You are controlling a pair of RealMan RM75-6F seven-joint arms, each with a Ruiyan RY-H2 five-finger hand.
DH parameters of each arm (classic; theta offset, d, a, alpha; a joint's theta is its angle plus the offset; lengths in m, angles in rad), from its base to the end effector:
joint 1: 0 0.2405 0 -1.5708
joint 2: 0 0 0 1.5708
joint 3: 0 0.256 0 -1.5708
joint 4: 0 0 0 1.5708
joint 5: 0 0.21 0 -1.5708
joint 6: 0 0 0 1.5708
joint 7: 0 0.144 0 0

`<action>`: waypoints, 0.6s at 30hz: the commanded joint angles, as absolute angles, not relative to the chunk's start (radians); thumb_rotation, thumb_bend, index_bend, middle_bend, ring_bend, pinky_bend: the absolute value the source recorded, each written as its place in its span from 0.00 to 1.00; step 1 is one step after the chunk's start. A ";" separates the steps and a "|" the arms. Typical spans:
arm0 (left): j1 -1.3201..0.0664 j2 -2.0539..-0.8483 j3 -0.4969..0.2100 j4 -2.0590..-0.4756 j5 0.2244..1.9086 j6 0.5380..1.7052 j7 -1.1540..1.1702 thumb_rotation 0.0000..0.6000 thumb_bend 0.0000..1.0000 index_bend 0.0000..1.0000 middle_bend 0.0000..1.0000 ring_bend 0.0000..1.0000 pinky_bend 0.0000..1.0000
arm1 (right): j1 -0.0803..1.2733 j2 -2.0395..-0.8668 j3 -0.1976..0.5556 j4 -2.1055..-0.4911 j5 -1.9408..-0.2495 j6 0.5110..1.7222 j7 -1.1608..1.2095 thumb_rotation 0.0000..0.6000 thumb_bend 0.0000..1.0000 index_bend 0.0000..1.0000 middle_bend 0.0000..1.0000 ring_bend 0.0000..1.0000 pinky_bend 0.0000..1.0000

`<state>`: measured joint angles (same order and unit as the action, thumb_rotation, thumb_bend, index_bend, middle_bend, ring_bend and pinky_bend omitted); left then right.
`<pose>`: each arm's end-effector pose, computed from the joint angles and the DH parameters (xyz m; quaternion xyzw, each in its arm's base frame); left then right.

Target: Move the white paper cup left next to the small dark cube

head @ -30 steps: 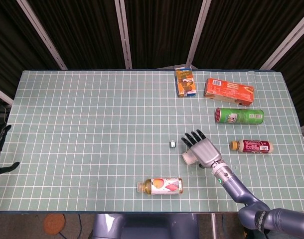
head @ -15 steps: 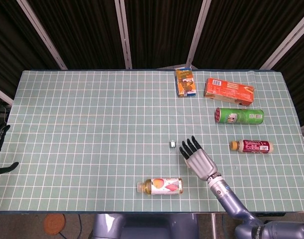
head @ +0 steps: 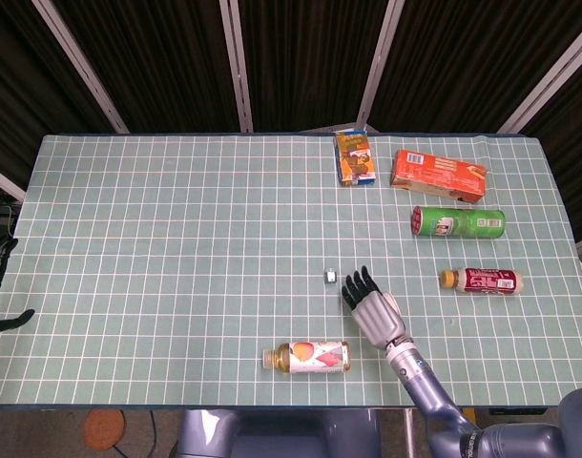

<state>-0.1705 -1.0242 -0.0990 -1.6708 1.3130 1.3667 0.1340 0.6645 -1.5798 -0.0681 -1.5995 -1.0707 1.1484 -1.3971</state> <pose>-0.3147 0.2161 0.1859 -0.5963 -0.3761 -0.3190 0.6334 -0.1835 -0.2664 -0.0402 0.8601 -0.0044 0.0858 0.5028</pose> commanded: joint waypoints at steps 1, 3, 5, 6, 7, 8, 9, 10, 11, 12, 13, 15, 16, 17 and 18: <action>-0.171 -1.025 -0.099 -1.670 1.312 1.366 0.135 1.00 0.06 0.00 0.00 0.00 0.00 | 0.660 -1.593 -0.072 -1.580 -1.081 1.162 -1.391 1.00 0.06 0.05 0.00 0.00 0.00; -0.171 -1.026 -0.099 -1.670 1.311 1.365 0.137 1.00 0.06 0.00 0.00 0.00 0.00 | 0.656 -1.597 -0.076 -1.570 -1.091 1.170 -1.389 1.00 0.06 0.10 0.00 0.00 0.00; -0.172 -1.027 -0.099 -1.670 1.310 1.364 0.140 1.00 0.06 0.00 0.00 0.00 0.00 | 0.654 -1.602 -0.083 -1.560 -1.103 1.180 -1.397 1.00 0.06 0.13 0.00 0.00 0.00; -0.172 -1.027 -0.098 -1.670 1.310 1.364 0.141 1.00 0.06 0.00 0.00 0.00 0.00 | 0.652 -1.605 -0.085 -1.557 -1.106 1.183 -1.398 1.00 0.06 0.14 0.00 0.00 0.00; -0.172 -1.027 -0.099 -1.670 1.309 1.363 0.142 1.00 0.06 0.00 0.00 0.00 0.00 | 0.649 -1.610 -0.088 -1.555 -1.112 1.188 -1.397 1.00 0.06 0.15 0.00 0.00 0.00; -0.172 -1.028 -0.099 -1.670 1.308 1.363 0.143 1.00 0.06 0.00 0.00 0.00 0.00 | 0.647 -1.613 -0.090 -1.552 -1.118 1.192 -1.398 1.00 0.06 0.16 0.01 0.00 0.00; -0.172 -1.028 -0.099 -1.670 1.308 1.364 0.144 1.00 0.06 0.00 0.00 0.00 0.00 | 0.645 -1.615 -0.092 -1.549 -1.124 1.197 -1.398 1.00 0.06 0.17 0.01 0.00 0.00; -0.172 -1.028 -0.099 -1.671 1.307 1.363 0.145 1.00 0.06 0.00 0.00 0.00 0.00 | 0.643 -1.619 -0.097 -1.545 -1.137 1.203 -1.400 1.00 0.07 0.18 0.03 0.00 0.00; -0.173 -1.028 -0.099 -1.671 1.306 1.363 0.145 1.00 0.06 0.00 0.00 0.00 0.00 | 0.641 -1.622 -0.099 -1.541 -1.145 1.206 -1.397 1.00 0.08 0.21 0.06 0.00 0.00; -0.173 -1.029 -0.099 -1.671 1.305 1.362 0.146 1.00 0.06 0.00 0.00 0.00 0.00 | 0.640 -1.624 -0.100 -1.539 -1.149 1.206 -1.394 1.00 0.10 0.24 0.10 0.00 0.01; -0.173 -1.029 -0.099 -1.671 1.304 1.361 0.147 1.00 0.06 0.00 0.00 0.00 0.00 | 0.640 -1.625 -0.102 -1.534 -1.158 1.205 -1.389 1.00 0.13 0.26 0.12 0.01 0.02; -0.173 -1.029 -0.099 -1.672 1.304 1.361 0.146 1.00 0.06 0.00 0.00 0.00 0.00 | 0.641 -1.629 -0.105 -1.516 -1.190 1.206 -1.367 1.00 0.20 0.32 0.19 0.03 0.09; -0.173 -1.028 -0.099 -1.672 1.304 1.361 0.146 1.00 0.06 0.00 0.00 0.00 0.00 | 0.641 -1.630 -0.106 -1.512 -1.196 1.207 -1.363 1.00 0.22 0.34 0.21 0.04 0.10; -0.173 -1.028 -0.100 -1.671 1.303 1.361 0.146 1.00 0.06 0.00 0.00 0.00 0.00 | 0.640 -1.632 -0.109 -1.503 -1.209 1.208 -1.354 1.00 0.24 0.35 0.22 0.05 0.11; -0.173 -1.028 -0.100 -1.671 1.303 1.361 0.145 1.00 0.06 0.00 0.00 0.00 0.00 | 0.639 -1.633 -0.111 -1.495 -1.218 1.208 -1.346 1.00 0.25 0.36 0.22 0.05 0.11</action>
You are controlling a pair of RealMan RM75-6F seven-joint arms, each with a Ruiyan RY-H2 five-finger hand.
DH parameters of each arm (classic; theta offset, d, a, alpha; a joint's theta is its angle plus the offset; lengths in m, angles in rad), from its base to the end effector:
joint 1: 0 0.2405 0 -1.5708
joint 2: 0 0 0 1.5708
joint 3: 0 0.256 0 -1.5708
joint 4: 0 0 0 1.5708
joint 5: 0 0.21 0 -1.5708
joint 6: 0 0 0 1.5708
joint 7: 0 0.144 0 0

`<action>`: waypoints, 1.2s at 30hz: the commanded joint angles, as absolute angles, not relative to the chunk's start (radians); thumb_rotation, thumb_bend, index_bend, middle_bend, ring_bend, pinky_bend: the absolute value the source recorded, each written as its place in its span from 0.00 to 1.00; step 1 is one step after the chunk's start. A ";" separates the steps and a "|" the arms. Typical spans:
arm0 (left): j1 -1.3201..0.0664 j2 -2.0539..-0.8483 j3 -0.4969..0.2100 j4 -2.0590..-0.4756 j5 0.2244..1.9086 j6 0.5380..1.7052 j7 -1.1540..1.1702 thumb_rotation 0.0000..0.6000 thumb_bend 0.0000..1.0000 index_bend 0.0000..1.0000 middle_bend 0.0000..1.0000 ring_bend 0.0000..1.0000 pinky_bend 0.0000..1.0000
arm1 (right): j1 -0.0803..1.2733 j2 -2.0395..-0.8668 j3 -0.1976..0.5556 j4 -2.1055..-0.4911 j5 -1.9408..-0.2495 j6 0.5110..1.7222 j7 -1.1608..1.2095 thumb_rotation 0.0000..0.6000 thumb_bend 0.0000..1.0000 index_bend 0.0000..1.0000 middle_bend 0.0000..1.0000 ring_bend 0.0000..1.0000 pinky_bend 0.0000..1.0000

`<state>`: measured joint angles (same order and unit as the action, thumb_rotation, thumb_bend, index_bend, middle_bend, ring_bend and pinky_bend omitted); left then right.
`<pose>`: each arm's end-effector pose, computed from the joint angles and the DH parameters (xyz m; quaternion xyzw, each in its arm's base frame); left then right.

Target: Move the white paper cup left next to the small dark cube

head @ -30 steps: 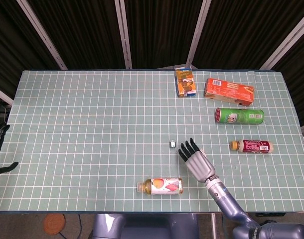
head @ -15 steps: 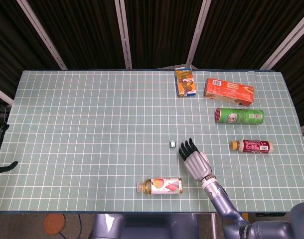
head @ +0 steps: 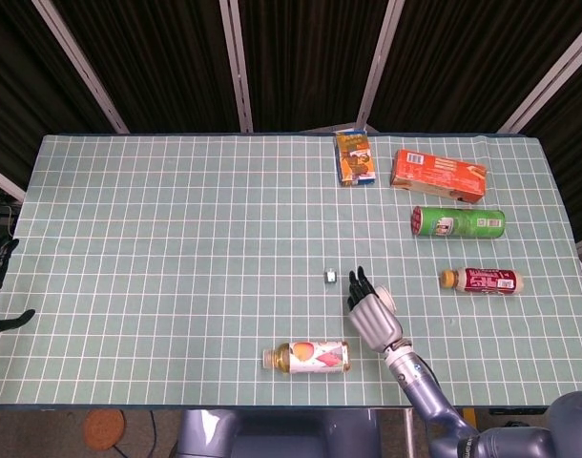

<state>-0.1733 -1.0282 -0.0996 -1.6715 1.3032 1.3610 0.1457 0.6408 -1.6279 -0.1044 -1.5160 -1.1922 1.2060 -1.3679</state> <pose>-0.3153 0.2169 0.1843 -0.5965 -0.3774 -0.3145 0.6348 -0.1855 -0.2598 -0.0472 0.8495 0.0379 0.1083 0.5150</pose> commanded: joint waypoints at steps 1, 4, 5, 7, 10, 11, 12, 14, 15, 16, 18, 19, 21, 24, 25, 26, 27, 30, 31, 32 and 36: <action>-0.173 -1.028 -0.100 -1.671 1.302 1.361 0.145 1.00 0.06 0.00 0.00 0.00 0.00 | 0.637 -1.634 -0.111 -1.489 -1.224 1.208 -1.337 1.00 0.26 0.36 0.22 0.05 0.11; -0.175 -1.027 -0.100 -1.670 1.301 1.357 0.143 1.00 0.06 0.00 0.00 0.00 0.00 | 0.634 -1.633 -0.106 -1.473 -1.255 1.209 -1.290 1.00 0.28 0.36 0.24 0.06 0.12; -0.175 -1.027 -0.100 -1.670 1.301 1.357 0.143 1.00 0.06 0.00 0.00 0.00 0.00 | 0.633 -1.631 -0.103 -1.472 -1.263 1.209 -1.274 1.00 0.28 0.36 0.24 0.07 0.12; -0.175 -1.026 -0.100 -1.670 1.301 1.357 0.141 1.00 0.06 0.00 0.00 0.00 0.00 | 0.632 -1.624 -0.093 -1.474 -1.285 1.209 -1.228 1.00 0.28 0.36 0.26 0.08 0.13; -0.174 -1.025 -0.100 -1.670 1.300 1.357 0.137 1.00 0.06 0.00 0.00 0.00 0.00 | 0.632 -1.612 -0.071 -1.480 -1.319 1.216 -1.135 1.00 0.28 0.36 0.27 0.10 0.14; -0.174 -1.024 -0.100 -1.671 1.300 1.356 0.136 1.00 0.06 0.00 0.00 0.00 0.00 | 0.631 -1.608 -0.061 -1.484 -1.326 1.218 -1.104 1.00 0.28 0.36 0.28 0.10 0.14; -0.174 -1.024 -0.100 -1.671 1.299 1.356 0.135 1.00 0.06 0.00 0.00 0.00 0.00 | 0.630 -1.604 -0.049 -1.489 -1.329 1.220 -1.069 1.00 0.28 0.36 0.28 0.10 0.14; -0.174 -1.023 -0.100 -1.672 1.300 1.354 0.133 1.00 0.06 0.00 0.00 0.00 0.00 | 0.628 -1.595 -0.020 -1.508 -1.321 1.216 -0.988 1.00 0.28 0.36 0.28 0.10 0.14; -0.174 -1.023 -0.100 -1.672 1.300 1.354 0.132 1.00 0.06 0.00 0.00 0.00 0.00 | 0.628 -1.591 -0.009 -1.517 -1.315 1.212 -0.958 1.00 0.27 0.36 0.28 0.10 0.14; -0.175 -1.022 -0.100 -1.672 1.300 1.353 0.132 1.00 0.06 0.00 0.00 0.00 0.00 | 0.626 -1.588 0.009 -1.531 -1.300 1.208 -0.915 1.00 0.28 0.36 0.28 0.10 0.14; -0.175 -1.022 -0.099 -1.673 1.300 1.351 0.132 1.00 0.06 0.00 0.00 0.00 0.00 | 0.625 -1.574 0.057 -1.570 -1.253 1.180 -0.797 1.00 0.27 0.36 0.28 0.10 0.14; -0.176 -1.022 -0.099 -1.674 1.300 1.350 0.131 1.00 0.06 0.00 0.00 0.00 0.00 | 0.625 -1.568 0.085 -1.589 -1.226 1.163 -0.730 1.00 0.27 0.36 0.28 0.10 0.14; -0.176 -1.021 -0.098 -1.676 1.300 1.349 0.129 1.00 0.06 0.00 0.00 0.00 0.00 | 0.632 -1.556 0.131 -1.600 -1.196 1.122 -0.600 1.00 0.27 0.36 0.28 0.10 0.13; -0.177 -1.020 -0.098 -1.679 1.300 1.346 0.128 1.00 0.06 0.00 0.00 0.00 0.00 | 0.640 -1.561 0.179 -1.582 -1.179 1.085 -0.449 1.00 0.27 0.36 0.28 0.09 0.13; -0.177 -1.019 -0.098 -1.680 1.300 1.345 0.127 1.00 0.06 0.00 0.00 0.00 0.00 | 0.641 -1.568 0.193 -1.569 -1.180 1.080 -0.402 1.00 0.27 0.36 0.28 0.09 0.13; -0.178 -1.019 -0.097 -1.680 1.299 1.343 0.126 1.00 0.06 0.00 0.00 0.00 0.00 | 0.643 -1.580 0.209 -1.552 -1.182 1.078 -0.353 1.00 0.27 0.36 0.28 0.09 0.13; -0.178 -1.018 -0.097 -1.680 1.298 1.342 0.126 1.00 0.06 0.00 0.00 0.00 0.00 | 0.645 -1.590 0.218 -1.535 -1.187 1.076 -0.315 1.00 0.28 0.36 0.28 0.09 0.13; -0.179 -1.018 -0.097 -1.679 1.295 1.338 0.127 1.00 0.06 0.00 0.00 0.00 0.00 | 0.653 -1.622 0.251 -1.499 -1.163 1.061 -0.235 1.00 0.28 0.36 0.28 0.09 0.13; -0.179 -1.018 -0.097 -1.679 1.294 1.338 0.128 1.00 0.06 0.00 0.00 0.00 0.00 | 0.656 -1.631 0.262 -1.494 -1.145 1.053 -0.219 1.00 0.28 0.36 0.28 0.09 0.13; -0.180 -1.018 -0.098 -1.678 1.293 1.337 0.128 1.00 0.06 0.00 0.00 0.00 0.00 | 0.659 -1.641 0.277 -1.491 -1.122 1.043 -0.199 1.00 0.28 0.36 0.28 0.09 0.13; -0.181 -1.018 -0.098 -1.677 1.289 1.334 0.127 1.00 0.06 0.00 0.00 0.00 0.00 | 0.677 -1.673 0.319 -1.468 -1.039 1.000 -0.155 1.00 0.27 0.34 0.28 0.08 0.11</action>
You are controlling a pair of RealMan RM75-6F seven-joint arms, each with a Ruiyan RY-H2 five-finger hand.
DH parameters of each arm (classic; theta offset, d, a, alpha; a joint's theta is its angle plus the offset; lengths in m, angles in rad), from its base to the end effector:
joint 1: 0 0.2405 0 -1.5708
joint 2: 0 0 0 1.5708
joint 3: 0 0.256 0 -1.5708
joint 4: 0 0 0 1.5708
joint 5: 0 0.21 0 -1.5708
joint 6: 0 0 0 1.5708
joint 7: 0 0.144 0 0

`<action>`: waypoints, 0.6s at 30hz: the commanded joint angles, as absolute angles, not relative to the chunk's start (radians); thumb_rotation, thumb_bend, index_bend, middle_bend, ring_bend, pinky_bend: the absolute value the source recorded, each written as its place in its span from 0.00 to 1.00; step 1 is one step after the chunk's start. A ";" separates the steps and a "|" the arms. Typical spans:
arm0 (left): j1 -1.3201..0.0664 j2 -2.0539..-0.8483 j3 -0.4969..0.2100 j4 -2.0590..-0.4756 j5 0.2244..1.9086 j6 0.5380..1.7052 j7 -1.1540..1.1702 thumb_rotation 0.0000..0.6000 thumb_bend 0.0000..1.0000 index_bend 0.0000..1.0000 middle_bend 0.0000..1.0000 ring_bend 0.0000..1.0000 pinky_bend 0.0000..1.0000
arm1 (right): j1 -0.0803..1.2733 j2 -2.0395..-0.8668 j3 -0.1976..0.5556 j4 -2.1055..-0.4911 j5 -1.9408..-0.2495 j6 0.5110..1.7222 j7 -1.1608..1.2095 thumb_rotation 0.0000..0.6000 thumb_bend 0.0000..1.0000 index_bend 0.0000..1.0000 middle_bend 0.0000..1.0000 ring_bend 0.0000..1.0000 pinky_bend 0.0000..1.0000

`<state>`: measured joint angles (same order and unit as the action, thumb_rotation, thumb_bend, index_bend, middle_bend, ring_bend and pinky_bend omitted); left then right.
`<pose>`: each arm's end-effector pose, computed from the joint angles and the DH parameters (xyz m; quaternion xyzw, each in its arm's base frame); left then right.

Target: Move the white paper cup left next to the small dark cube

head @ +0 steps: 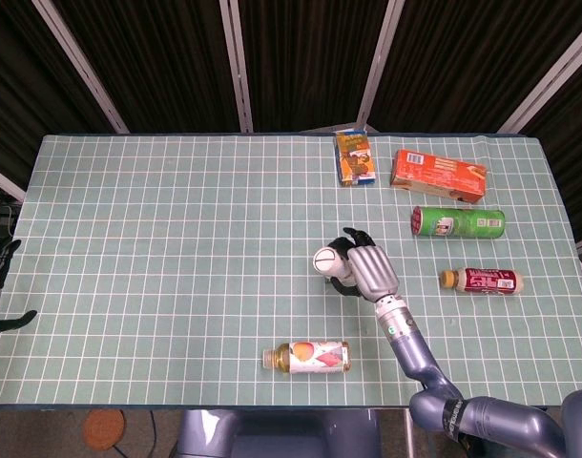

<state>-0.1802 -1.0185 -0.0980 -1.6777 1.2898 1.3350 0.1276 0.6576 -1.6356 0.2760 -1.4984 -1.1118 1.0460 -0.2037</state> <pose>-0.3164 0.2182 0.1839 -0.5960 -0.3908 -0.3119 0.6284 -0.1378 -0.3377 -0.0169 0.6435 -0.4697 0.4571 0.3955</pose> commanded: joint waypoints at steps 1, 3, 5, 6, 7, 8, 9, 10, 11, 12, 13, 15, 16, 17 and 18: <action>-0.181 -1.018 -0.099 -1.677 1.287 1.333 0.126 1.00 0.06 0.00 0.00 0.00 0.00 | 0.683 -1.680 0.326 -1.461 -1.020 0.986 -0.146 1.00 0.28 0.34 0.28 0.08 0.11; -0.181 -1.018 -0.099 -1.675 1.284 1.332 0.126 1.00 0.06 0.00 0.00 0.00 0.00 | 0.694 -1.696 0.335 -1.441 -0.998 0.969 -0.136 1.00 0.28 0.33 0.28 0.08 0.11; -0.181 -1.018 -0.099 -1.675 1.283 1.331 0.125 1.00 0.06 0.00 0.00 0.00 0.00 | 0.701 -1.707 0.335 -1.429 -0.989 0.955 -0.124 1.00 0.27 0.33 0.28 0.08 0.11; -0.181 -1.018 -0.099 -1.674 1.283 1.330 0.125 1.00 0.06 0.00 0.00 0.00 0.00 | 0.703 -1.711 0.335 -1.424 -0.986 0.950 -0.119 1.00 0.27 0.33 0.28 0.08 0.11; -0.181 -1.018 -0.099 -1.674 1.283 1.330 0.125 1.00 0.06 0.00 0.00 0.00 0.00 | 0.704 -1.717 0.333 -1.419 -0.984 0.947 -0.112 1.00 0.27 0.33 0.28 0.08 0.11; -0.181 -1.018 -0.099 -1.674 1.282 1.330 0.125 1.00 0.06 0.00 0.00 0.00 0.00 | 0.705 -1.721 0.330 -1.415 -0.986 0.945 -0.106 1.00 0.27 0.33 0.28 0.08 0.11; -0.182 -1.018 -0.099 -1.674 1.282 1.330 0.125 1.00 0.06 0.00 0.00 0.00 0.00 | 0.704 -1.724 0.327 -1.410 -0.988 0.943 -0.100 1.00 0.27 0.33 0.28 0.08 0.11; -0.182 -1.017 -0.099 -1.674 1.282 1.330 0.124 1.00 0.06 0.00 0.00 0.00 0.00 | 0.704 -1.728 0.323 -1.404 -0.992 0.944 -0.095 1.00 0.27 0.33 0.28 0.08 0.11; -0.182 -1.018 -0.099 -1.674 1.282 1.330 0.124 1.00 0.06 0.00 0.00 0.00 0.00 | 0.703 -1.731 0.320 -1.398 -0.996 0.945 -0.090 1.00 0.27 0.33 0.28 0.08 0.11; -0.182 -1.018 -0.098 -1.674 1.282 1.329 0.124 1.00 0.06 0.00 0.00 0.00 0.00 | 0.702 -1.736 0.316 -1.390 -1.001 0.944 -0.082 1.00 0.27 0.33 0.28 0.08 0.11; -0.182 -1.018 -0.098 -1.674 1.282 1.329 0.124 1.00 0.06 0.00 0.00 0.00 0.00 | 0.702 -1.740 0.314 -1.382 -1.005 0.945 -0.076 1.00 0.28 0.33 0.28 0.08 0.11; -0.182 -1.018 -0.098 -1.674 1.283 1.329 0.125 1.00 0.06 0.00 0.00 0.00 0.00 | 0.703 -1.751 0.309 -1.362 -1.023 0.953 -0.066 1.00 0.28 0.33 0.28 0.08 0.11; -0.182 -1.018 -0.098 -1.675 1.284 1.329 0.124 1.00 0.06 0.00 0.00 0.00 0.00 | 0.703 -1.757 0.309 -1.353 -1.028 0.956 -0.060 1.00 0.28 0.33 0.28 0.08 0.11; -0.182 -1.018 -0.097 -1.675 1.284 1.330 0.124 1.00 0.06 0.00 0.00 0.00 0.00 | 0.704 -1.762 0.310 -1.347 -1.032 0.959 -0.054 1.00 0.28 0.33 0.28 0.08 0.11; -0.182 -1.017 -0.097 -1.675 1.284 1.330 0.124 1.00 0.06 0.00 0.00 0.00 0.00 | 0.705 -1.768 0.311 -1.338 -1.036 0.961 -0.048 1.00 0.28 0.33 0.28 0.07 0.11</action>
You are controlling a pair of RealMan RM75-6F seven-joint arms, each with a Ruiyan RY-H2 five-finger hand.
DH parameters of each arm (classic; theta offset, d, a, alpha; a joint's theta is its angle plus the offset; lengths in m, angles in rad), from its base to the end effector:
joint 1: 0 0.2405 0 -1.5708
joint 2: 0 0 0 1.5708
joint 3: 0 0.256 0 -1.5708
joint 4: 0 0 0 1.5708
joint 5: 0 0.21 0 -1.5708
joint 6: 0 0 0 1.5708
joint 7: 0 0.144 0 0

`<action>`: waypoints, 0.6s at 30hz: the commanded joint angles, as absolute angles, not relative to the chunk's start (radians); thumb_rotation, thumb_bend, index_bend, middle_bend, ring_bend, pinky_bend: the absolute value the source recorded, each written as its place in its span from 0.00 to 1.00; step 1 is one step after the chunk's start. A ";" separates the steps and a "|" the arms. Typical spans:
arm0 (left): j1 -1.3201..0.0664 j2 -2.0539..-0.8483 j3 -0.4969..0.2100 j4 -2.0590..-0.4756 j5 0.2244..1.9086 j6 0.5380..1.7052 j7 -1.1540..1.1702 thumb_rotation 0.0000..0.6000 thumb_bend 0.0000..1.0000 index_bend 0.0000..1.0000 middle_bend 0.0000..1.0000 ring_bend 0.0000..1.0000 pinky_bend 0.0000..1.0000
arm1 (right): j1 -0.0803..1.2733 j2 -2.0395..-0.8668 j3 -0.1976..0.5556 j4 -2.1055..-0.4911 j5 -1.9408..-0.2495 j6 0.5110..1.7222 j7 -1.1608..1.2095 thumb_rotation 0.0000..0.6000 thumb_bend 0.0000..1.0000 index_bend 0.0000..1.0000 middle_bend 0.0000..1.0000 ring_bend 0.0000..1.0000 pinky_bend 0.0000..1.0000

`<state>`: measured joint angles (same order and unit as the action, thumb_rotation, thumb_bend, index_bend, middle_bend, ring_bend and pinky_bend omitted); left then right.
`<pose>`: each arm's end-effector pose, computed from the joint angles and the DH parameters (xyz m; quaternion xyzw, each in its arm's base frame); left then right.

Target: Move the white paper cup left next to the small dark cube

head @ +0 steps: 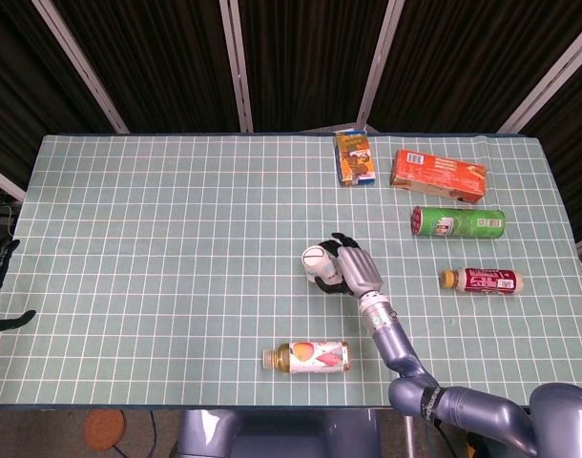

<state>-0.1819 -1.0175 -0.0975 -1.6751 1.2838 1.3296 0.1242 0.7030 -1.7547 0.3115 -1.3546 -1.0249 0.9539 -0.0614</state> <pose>-0.3178 0.2186 0.1841 -0.5950 -0.3934 -0.3100 0.6285 -0.1359 -0.3503 -0.0543 0.5991 -0.5542 0.4560 0.3550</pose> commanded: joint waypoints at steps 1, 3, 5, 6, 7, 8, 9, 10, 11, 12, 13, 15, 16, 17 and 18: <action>-0.182 -1.017 -0.097 -1.675 1.284 1.329 0.124 1.00 0.06 0.00 0.00 0.00 0.00 | 0.706 -1.773 0.312 -1.329 -1.041 0.965 -0.047 1.00 0.28 0.33 0.28 0.07 0.11; -0.182 -1.017 -0.097 -1.676 1.283 1.329 0.123 1.00 0.06 0.00 0.00 0.00 0.00 | 0.710 -1.784 0.311 -1.305 -1.053 0.977 -0.050 1.00 0.27 0.33 0.28 0.07 0.11; -0.182 -1.016 -0.097 -1.676 1.284 1.329 0.122 1.00 0.06 0.00 0.00 0.00 0.00 | 0.712 -1.796 0.312 -1.280 -1.056 0.981 -0.046 1.00 0.28 0.33 0.28 0.07 0.11; -0.182 -1.016 -0.097 -1.676 1.284 1.329 0.122 1.00 0.06 0.00 0.00 0.00 0.00 | 0.712 -1.800 0.313 -1.271 -1.054 0.980 -0.044 1.00 0.28 0.33 0.28 0.07 0.11; -0.182 -1.016 -0.097 -1.676 1.284 1.329 0.120 1.00 0.06 0.00 0.00 0.00 0.00 | 0.712 -1.803 0.314 -1.260 -1.051 0.979 -0.042 1.00 0.28 0.33 0.28 0.07 0.11; -0.181 -1.015 -0.097 -1.675 1.283 1.329 0.119 1.00 0.06 0.00 0.00 0.00 0.00 | 0.711 -1.806 0.316 -1.250 -1.046 0.976 -0.039 1.00 0.28 0.33 0.28 0.07 0.11; -0.182 -1.015 -0.097 -1.674 1.283 1.328 0.119 1.00 0.06 0.00 0.00 0.00 0.00 | 0.710 -1.808 0.317 -1.247 -1.041 0.974 -0.035 1.00 0.28 0.33 0.28 0.07 0.11; -0.182 -1.015 -0.097 -1.674 1.282 1.327 0.118 1.00 0.06 0.00 0.00 0.00 0.00 | 0.708 -1.809 0.320 -1.248 -1.035 0.970 -0.029 1.00 0.27 0.32 0.28 0.07 0.10; -0.182 -1.015 -0.098 -1.673 1.281 1.326 0.117 1.00 0.06 0.00 0.00 0.00 0.00 | 0.706 -1.808 0.322 -1.251 -1.028 0.964 -0.023 1.00 0.27 0.32 0.28 0.07 0.10; -0.183 -1.015 -0.098 -1.673 1.280 1.325 0.117 1.00 0.06 0.00 0.00 0.00 0.00 | 0.705 -1.806 0.324 -1.254 -1.023 0.959 -0.021 1.00 0.27 0.32 0.28 0.07 0.10; -0.183 -1.015 -0.098 -1.672 1.280 1.325 0.118 1.00 0.06 0.00 0.00 0.00 0.00 | 0.705 -1.804 0.324 -1.256 -1.020 0.956 -0.022 1.00 0.27 0.32 0.28 0.07 0.10; -0.184 -1.016 -0.097 -1.672 1.281 1.324 0.119 1.00 0.06 0.00 0.00 0.00 0.00 | 0.705 -1.802 0.323 -1.258 -1.020 0.955 -0.025 1.00 0.27 0.32 0.28 0.07 0.10; -0.184 -1.016 -0.097 -1.673 1.281 1.324 0.119 1.00 0.06 0.00 0.00 0.00 0.00 | 0.704 -1.801 0.323 -1.260 -1.019 0.954 -0.025 1.00 0.27 0.32 0.28 0.07 0.10; -0.184 -1.016 -0.097 -1.673 1.281 1.323 0.120 1.00 0.06 0.00 0.00 0.00 0.00 | 0.704 -1.801 0.323 -1.262 -1.018 0.953 -0.024 1.00 0.27 0.32 0.28 0.07 0.10; -0.184 -1.016 -0.097 -1.674 1.281 1.324 0.120 1.00 0.06 0.00 0.00 0.00 0.00 | 0.703 -1.800 0.323 -1.265 -1.016 0.952 -0.024 1.00 0.27 0.32 0.28 0.07 0.10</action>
